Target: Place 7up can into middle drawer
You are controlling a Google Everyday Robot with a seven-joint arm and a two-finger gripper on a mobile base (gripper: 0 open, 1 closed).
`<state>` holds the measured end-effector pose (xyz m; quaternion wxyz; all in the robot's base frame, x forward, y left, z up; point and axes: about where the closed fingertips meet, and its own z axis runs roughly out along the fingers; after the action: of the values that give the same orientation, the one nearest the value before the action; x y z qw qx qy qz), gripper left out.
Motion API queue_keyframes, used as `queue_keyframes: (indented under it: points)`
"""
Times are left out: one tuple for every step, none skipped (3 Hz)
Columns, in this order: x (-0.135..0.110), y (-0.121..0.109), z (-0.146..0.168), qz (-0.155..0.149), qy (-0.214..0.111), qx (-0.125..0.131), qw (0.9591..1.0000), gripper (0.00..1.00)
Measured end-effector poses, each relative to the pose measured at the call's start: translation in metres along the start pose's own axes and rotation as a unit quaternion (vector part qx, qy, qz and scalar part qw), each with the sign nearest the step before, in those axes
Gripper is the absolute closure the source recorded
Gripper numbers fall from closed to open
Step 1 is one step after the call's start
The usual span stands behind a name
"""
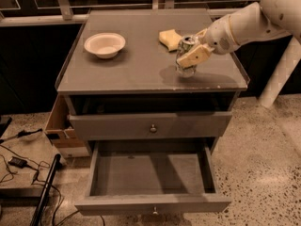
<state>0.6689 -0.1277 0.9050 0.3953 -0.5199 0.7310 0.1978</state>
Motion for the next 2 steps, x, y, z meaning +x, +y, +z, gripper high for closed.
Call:
queue_keyframes:
  points:
    - [-0.0063, 0.0704, -0.0433, -0.021, -0.041, -0.064, 0.9968, 1.0]
    - [-0.0063, 0.0704, -0.0433, -0.021, -0.041, -0.064, 0.9968, 1.0]
